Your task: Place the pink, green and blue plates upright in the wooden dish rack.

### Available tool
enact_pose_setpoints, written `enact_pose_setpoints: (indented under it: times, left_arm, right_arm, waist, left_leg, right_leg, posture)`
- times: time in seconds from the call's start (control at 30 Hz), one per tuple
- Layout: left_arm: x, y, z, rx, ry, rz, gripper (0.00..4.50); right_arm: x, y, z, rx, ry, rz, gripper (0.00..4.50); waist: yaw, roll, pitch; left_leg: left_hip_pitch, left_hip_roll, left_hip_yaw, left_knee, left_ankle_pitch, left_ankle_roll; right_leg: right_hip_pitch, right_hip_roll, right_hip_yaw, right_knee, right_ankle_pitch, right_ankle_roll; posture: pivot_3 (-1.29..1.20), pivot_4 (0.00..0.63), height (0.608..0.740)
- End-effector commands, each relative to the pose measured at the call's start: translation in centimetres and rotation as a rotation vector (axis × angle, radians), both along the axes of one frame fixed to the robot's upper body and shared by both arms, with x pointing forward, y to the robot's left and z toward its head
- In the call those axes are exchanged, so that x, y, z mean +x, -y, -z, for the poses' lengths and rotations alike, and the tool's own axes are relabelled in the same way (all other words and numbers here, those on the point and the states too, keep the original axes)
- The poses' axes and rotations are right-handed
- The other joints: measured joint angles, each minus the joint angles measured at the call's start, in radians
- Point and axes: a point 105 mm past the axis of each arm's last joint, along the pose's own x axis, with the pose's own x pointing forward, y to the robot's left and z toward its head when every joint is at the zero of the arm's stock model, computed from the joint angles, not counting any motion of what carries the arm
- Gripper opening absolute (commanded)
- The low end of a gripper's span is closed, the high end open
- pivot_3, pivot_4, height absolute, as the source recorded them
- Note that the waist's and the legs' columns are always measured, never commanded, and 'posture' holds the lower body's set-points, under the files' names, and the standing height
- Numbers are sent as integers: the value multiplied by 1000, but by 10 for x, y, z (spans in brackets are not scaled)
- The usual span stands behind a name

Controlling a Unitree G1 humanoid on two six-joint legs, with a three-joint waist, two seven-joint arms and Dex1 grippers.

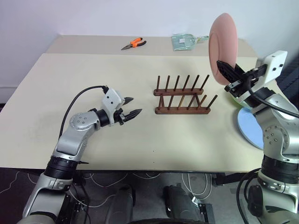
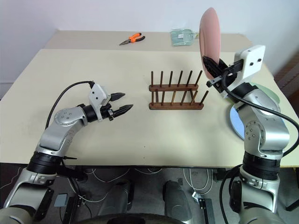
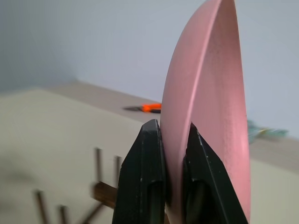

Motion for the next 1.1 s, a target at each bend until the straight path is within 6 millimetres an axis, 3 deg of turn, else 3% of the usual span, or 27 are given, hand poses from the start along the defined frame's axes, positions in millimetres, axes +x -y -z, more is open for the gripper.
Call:
enact_pose_setpoints:
  times: [0.03, 0.53, 0.63, 0.77, 0.9, 1.1]
  left_arm:
    - [-3, -1, 0, -5, -3, 4, 2935]
    - [-7, 0, 9, 7, -12, 0, 2935]
    - [-7, 2, 9, 7, -10, 2, 2990]
    - [-7, 3, 9, 11, -8, 5, 2990]
    - [-7, 3, 12, 18, -16, 8, 2990]
    - [-7, 2, 15, 20, -27, 12, 2990]
  right_arm:
    - [-12, 1, -13, 47, 31, -17, 0]
    - [-4, -4, 11, 216, -140, -35, 0]
    - [1, -4, 17, 193, -154, -17, 1124]
    - [6, 4, 13, 86, -109, 47, 3061]
    - [-5, 17, 11, -148, -58, 64, 3061]
    - [-43, 50, 17, -490, -113, -7, 3061]
  waist:
    - [-4, 2, 1]
    - [-4, 2, 1]
    - [-3, 3, 1]
    - [-2, 3, 1]
    - [5, 3, 1]
    - [3, 3, 1]
  left_leg:
    - [0, 0, 0, 0, 0, 0]
    - [0, 0, 0, 0, 0, 0]
    - [0, 0, 0, 0, 0, 0]
    - [0, 0, 0, 0, 0, 0]
    - [-1, 0, 0, 0, 0, 0]
    - [-1, 0, 0, 0, -1, 2]
  right_leg:
    - [0, 0, 0, 0, 0, 0]
    - [-1, 1, 0, 1, 0, 1]
    - [-1, 1, 0, 1, 0, 1]
    - [-1, 1, 0, 1, 0, 1]
    - [-1, 1, 0, 0, 0, 1]
    - [0, 0, 0, -1, -1, 2]
  posture:
    - [0, 150, 740]
    - [0, 150, 740]
    - [0, 150, 740]
    - [0, 150, 740]
    - [0, 150, 740]
    - [0, 150, 740]
